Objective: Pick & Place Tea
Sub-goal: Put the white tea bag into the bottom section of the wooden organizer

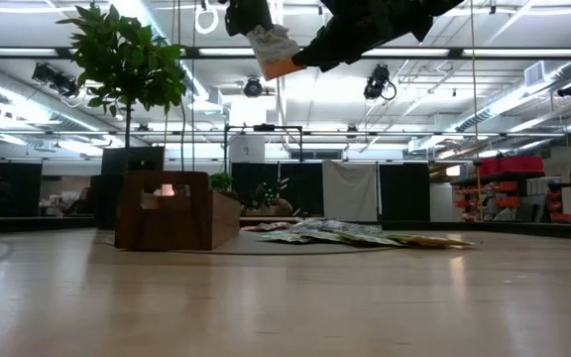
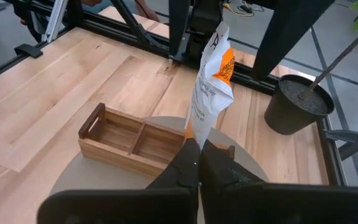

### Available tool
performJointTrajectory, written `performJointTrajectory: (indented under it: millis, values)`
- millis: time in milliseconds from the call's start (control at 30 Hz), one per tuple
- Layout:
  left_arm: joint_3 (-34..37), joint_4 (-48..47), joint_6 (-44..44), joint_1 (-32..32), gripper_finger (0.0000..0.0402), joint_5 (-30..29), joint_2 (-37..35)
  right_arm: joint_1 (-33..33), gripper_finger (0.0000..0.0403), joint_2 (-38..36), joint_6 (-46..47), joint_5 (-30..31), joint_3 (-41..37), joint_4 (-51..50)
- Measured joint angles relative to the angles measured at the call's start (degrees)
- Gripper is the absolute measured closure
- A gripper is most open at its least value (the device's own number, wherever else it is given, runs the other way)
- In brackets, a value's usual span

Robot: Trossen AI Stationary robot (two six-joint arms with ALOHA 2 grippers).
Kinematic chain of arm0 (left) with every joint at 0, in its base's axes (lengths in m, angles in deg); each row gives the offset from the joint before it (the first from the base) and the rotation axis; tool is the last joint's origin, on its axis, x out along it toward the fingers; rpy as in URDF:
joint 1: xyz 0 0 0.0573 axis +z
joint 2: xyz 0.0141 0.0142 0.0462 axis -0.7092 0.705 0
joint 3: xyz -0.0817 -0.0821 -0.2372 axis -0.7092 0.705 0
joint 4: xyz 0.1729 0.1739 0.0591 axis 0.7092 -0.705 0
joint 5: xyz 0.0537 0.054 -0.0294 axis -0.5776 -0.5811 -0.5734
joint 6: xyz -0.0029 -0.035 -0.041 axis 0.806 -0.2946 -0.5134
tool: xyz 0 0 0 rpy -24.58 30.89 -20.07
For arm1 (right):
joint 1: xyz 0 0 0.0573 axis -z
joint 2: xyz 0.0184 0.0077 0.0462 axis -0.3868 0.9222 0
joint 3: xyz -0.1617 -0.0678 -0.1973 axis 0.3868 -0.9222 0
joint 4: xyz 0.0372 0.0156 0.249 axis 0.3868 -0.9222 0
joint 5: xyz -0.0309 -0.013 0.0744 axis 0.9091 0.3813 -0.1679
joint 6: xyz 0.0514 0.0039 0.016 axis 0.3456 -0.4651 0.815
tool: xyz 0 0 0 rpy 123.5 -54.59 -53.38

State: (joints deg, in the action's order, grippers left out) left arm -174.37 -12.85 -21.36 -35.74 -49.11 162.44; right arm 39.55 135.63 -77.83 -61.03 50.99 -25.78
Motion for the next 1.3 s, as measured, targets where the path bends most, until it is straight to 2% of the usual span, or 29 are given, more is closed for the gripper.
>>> performJointTrajectory:
  millis: [267, 700, 900, 1000, 1133, 1300]
  values:
    - [0.0, 0.0, 0.0, 0.0, 0.0243, -1.3, -0.3, 0.0, 0.0403, 0.0, 0.0, 0.0, 0.0, 0.0]
    - [0.0, 0.1, 0.0, 0.0, 0.039, -1.4, -0.4, 0.0, 0.0403, 0.0, 0.0, 0.0, 0.0, 0.0]
    - [0.0, 0.1, -2.5, -0.1, 0.0397, -1.5, -0.3, 0.0, 0.0398, 0.0, 0.2, -0.2, 0.0, -0.7]
    - [0.0, 0.1, -7.1, -0.4, 0.0398, -1.5, -0.3, 0.0, 0.0376, 0.0, -0.5, -1.5, 0.1, -2.0]
    - [0.0, -1.7, -14.1, -1.4, 0.0399, -2.6, -0.4, 0.0, 0.0325, 0.0, -1.0, -1.7, 0.0, -4.1]
    - [0.0, -3.6, -23.7, -3.0, 0.0399, -7.1, -0.4, 0.0, 0.0255, -0.1, -1.4, 0.7, 0.0, -5.2]
